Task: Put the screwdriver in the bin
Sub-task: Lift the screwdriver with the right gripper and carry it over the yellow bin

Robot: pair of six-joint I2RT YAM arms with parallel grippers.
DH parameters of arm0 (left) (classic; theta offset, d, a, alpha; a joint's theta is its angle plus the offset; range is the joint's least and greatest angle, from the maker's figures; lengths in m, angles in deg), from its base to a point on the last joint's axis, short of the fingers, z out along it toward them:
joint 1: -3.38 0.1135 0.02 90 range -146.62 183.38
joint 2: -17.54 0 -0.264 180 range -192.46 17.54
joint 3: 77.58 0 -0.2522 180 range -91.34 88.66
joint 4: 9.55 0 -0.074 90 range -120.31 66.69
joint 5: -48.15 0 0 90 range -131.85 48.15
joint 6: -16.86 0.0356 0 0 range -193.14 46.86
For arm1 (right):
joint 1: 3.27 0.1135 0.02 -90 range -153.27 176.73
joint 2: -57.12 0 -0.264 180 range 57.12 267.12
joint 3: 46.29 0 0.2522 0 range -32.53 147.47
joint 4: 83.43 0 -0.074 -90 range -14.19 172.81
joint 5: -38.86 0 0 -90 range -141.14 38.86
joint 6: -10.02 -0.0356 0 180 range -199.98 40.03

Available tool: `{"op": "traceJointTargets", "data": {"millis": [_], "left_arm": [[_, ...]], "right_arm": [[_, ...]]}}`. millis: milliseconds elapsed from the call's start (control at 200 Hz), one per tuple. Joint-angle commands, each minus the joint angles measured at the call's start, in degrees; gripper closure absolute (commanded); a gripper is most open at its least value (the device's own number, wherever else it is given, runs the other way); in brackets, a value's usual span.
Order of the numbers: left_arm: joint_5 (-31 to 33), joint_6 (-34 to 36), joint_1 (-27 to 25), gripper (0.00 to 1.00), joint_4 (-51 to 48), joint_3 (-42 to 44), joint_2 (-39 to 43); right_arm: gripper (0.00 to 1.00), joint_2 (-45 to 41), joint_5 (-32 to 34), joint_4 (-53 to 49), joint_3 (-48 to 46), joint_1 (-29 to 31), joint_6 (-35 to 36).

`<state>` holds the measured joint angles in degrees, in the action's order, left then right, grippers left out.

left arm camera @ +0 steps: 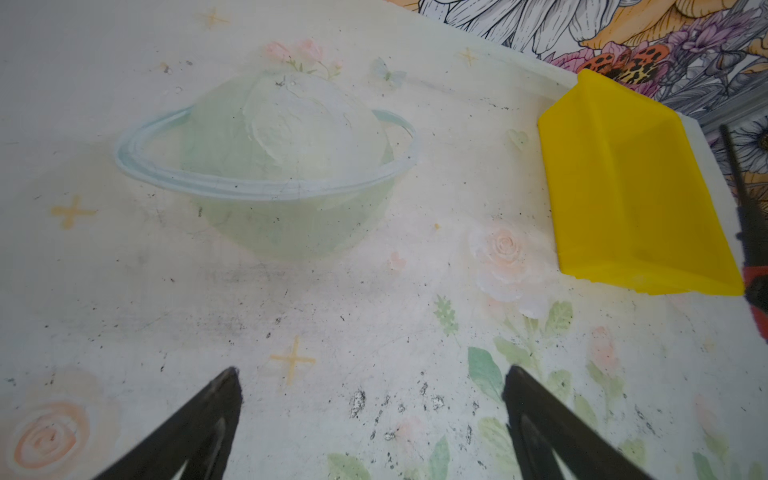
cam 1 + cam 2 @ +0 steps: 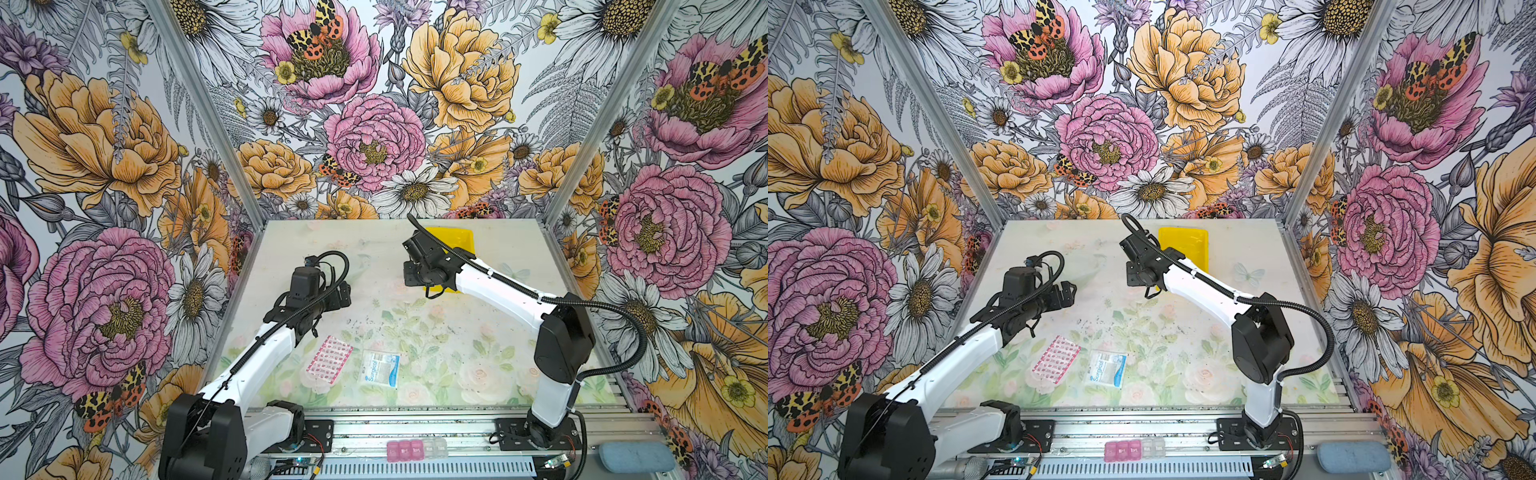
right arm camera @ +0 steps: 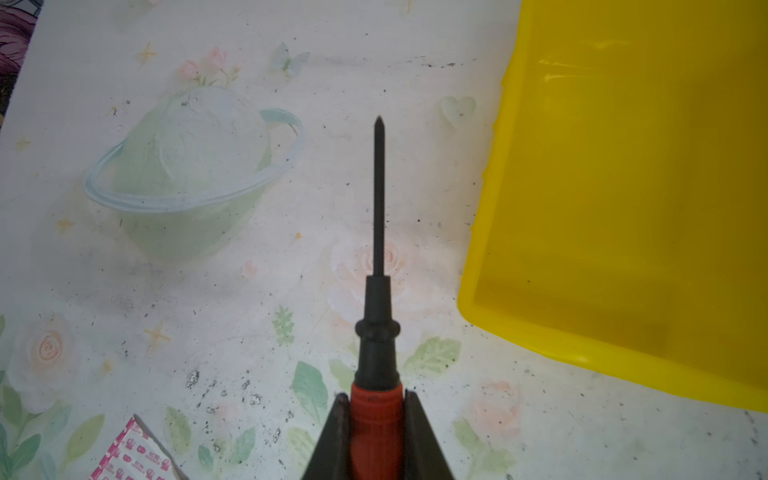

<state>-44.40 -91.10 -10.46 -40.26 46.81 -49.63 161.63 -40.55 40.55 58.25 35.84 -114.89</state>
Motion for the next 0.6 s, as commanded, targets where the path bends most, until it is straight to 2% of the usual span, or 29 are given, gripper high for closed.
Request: {"op": "traceJointTargets", "data": {"millis": [0, 220, 595], "left_arm": [[-3.1, 1.1, -1.2, 0.01, 3.7, -2.4, -2.0], [-3.4, 0.7, -2.6, 0.01, 4.6, -6.2, -6.8], [-3.9, 0.3, -5.0, 0.01, 5.2, -12.7, -13.4]], "right_arm": [[1.00, -3.0, 2.1, 0.1, -1.4, -2.2, 1.2], [1.00, -2.2, 1.1, 0.2, -1.0, -7.7, 4.1], [1.00, 7.2, -3.6, 0.2, 6.0, -15.7, 7.2]]}}
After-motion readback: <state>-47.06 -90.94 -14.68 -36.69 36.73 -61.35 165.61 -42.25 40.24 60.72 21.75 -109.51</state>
